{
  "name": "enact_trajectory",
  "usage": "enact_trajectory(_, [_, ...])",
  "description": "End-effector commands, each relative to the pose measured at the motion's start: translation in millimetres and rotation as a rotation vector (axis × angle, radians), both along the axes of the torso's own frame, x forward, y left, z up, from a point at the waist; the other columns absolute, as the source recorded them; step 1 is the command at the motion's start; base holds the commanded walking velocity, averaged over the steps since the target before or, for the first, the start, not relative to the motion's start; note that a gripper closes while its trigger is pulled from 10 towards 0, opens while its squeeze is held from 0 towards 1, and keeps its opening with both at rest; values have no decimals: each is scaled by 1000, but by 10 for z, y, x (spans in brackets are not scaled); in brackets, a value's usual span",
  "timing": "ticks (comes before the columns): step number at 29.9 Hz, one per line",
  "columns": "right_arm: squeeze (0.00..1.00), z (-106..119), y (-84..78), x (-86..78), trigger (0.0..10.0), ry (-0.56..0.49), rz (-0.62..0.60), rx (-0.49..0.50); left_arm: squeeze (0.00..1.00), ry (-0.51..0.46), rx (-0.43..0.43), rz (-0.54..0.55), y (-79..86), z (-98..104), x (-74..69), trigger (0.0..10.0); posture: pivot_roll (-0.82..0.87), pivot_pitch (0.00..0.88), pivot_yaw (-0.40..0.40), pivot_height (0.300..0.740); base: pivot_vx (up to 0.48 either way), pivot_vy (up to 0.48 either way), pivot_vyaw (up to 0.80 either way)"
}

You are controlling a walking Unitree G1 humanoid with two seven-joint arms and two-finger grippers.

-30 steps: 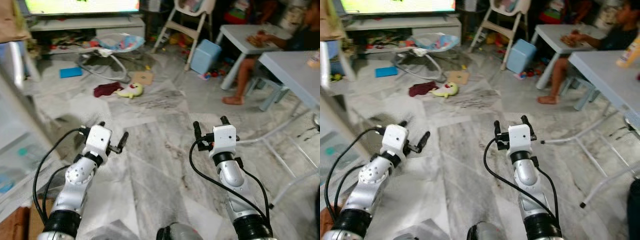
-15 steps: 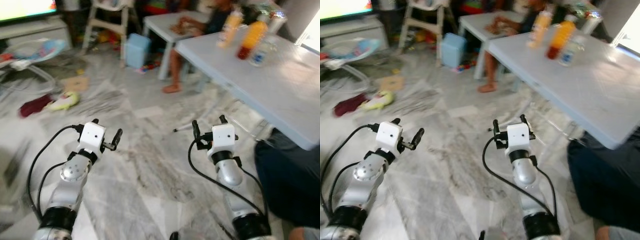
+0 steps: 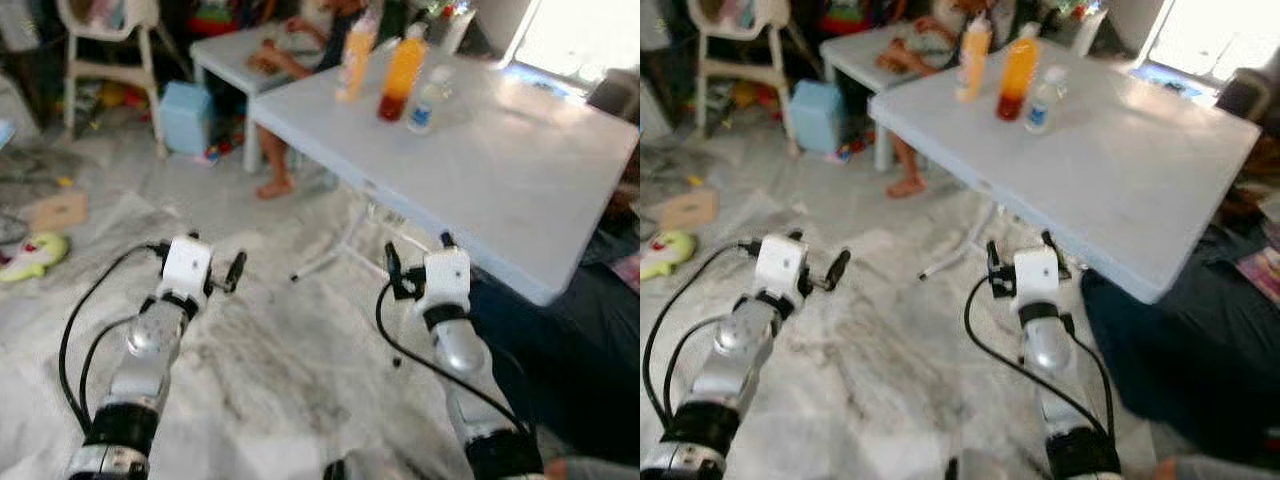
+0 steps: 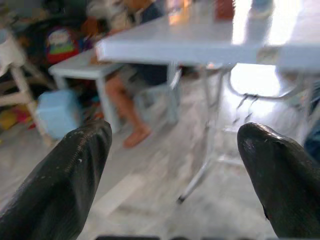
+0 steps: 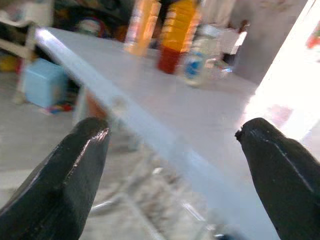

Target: Restocking fridge

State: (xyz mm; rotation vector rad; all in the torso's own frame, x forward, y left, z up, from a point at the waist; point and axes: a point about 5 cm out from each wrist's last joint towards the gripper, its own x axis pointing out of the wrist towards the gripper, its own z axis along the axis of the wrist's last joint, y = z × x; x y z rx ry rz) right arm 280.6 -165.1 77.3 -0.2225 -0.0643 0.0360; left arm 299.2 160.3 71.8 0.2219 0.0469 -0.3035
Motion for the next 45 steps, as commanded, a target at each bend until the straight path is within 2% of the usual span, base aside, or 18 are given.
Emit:
enact_trajectory(1, [0, 131, 95, 60, 10000, -56, 28, 6, 0, -25, 46, 48, 161, 50, 17, 10000, -6, 0, -64, 740, 435, 0, 0])
enact_trajectory(10, [0, 186, 89, 55, 10000, -72, 40, -1, 0, -46, 56, 43, 158, 46, -33, 10000, -10, 0, -63, 740, 434, 0, -711])
enact_trajectory(17, [0, 200, 125, 58, 10000, -78, 51, -10, 0, -52, 21, 49, 129, 77, 25, 10000, -13, 0, -60, 740, 430, 0, -114])
enact_trajectory(22, [0, 212, 132, 40, 10000, -87, 59, -14, 0, -58, -7, 69, 139, 102, 57, 10000, -19, 0, -57, 740, 335, 338, 0])
enact_trajectory(27, [0, 212, 123, 25, 10000, -92, 62, -13, 0, -78, 14, 67, 145, 115, 62, 10000, -20, 0, -56, 740, 280, 390, 0])
enact_trajectory(45, [0, 228, 145, 25, 10000, -105, 79, -27, 0, -91, -1, 54, 94, 125, 78, 10000, -21, 0, -60, 740, 295, 379, 0])
